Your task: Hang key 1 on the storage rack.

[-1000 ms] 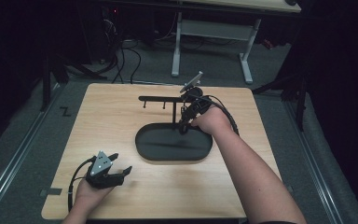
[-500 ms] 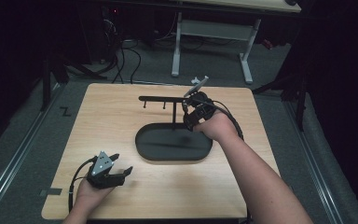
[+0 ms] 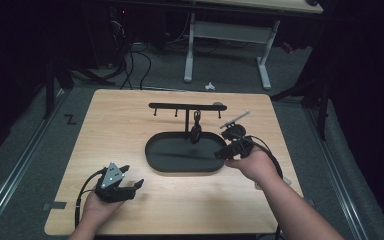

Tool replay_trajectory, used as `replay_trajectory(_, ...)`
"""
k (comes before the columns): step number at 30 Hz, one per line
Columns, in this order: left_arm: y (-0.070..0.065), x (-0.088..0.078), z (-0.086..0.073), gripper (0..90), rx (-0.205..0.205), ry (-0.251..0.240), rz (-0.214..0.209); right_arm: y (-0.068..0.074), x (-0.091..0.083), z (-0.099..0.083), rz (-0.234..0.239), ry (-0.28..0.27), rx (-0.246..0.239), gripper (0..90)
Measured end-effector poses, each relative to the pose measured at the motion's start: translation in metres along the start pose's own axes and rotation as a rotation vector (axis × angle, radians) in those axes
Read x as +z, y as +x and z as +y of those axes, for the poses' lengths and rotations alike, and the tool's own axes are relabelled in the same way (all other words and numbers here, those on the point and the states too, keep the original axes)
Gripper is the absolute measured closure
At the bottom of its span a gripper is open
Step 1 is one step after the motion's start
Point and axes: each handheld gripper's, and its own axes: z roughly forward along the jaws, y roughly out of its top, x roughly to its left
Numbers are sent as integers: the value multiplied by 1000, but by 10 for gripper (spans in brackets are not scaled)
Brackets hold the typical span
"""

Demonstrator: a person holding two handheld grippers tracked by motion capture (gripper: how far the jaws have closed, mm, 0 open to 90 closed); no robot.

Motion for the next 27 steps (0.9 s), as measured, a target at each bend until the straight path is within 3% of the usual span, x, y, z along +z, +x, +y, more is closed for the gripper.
replay_trajectory(2, -1, 0, 0, 271, -1, 1, -1, -3, 3, -14, -32, 3, -9, 452)
replay_trajectory(4, -1, 0, 0, 271, 1, 2, -1, -9, 8, -30, -60, -4, 12, 434)
replay_trajectory(8, -1, 0, -1, 271, 1, 7, 0, -25, 15, -57, -77, -23, 80, 426)
replay_trajectory(14, -2, 1, -1, 271, 5, 12, 0, -52, 27, -86, -107, -11, 162, 425)
replay_trajectory(22, -2, 2, -1, 272, 10, 18, 0, -108, 31, -95, -197, -1, 289, 503)
replay_trajectory(25, -2, 2, -2, 271, 10, 20, 0, -117, 30, -94, -199, 5, 309, 524)
replay_trajectory(27, -2, 2, -2, 271, 11, 20, -1, -124, 30, -93, -170, 4, 338, 536)
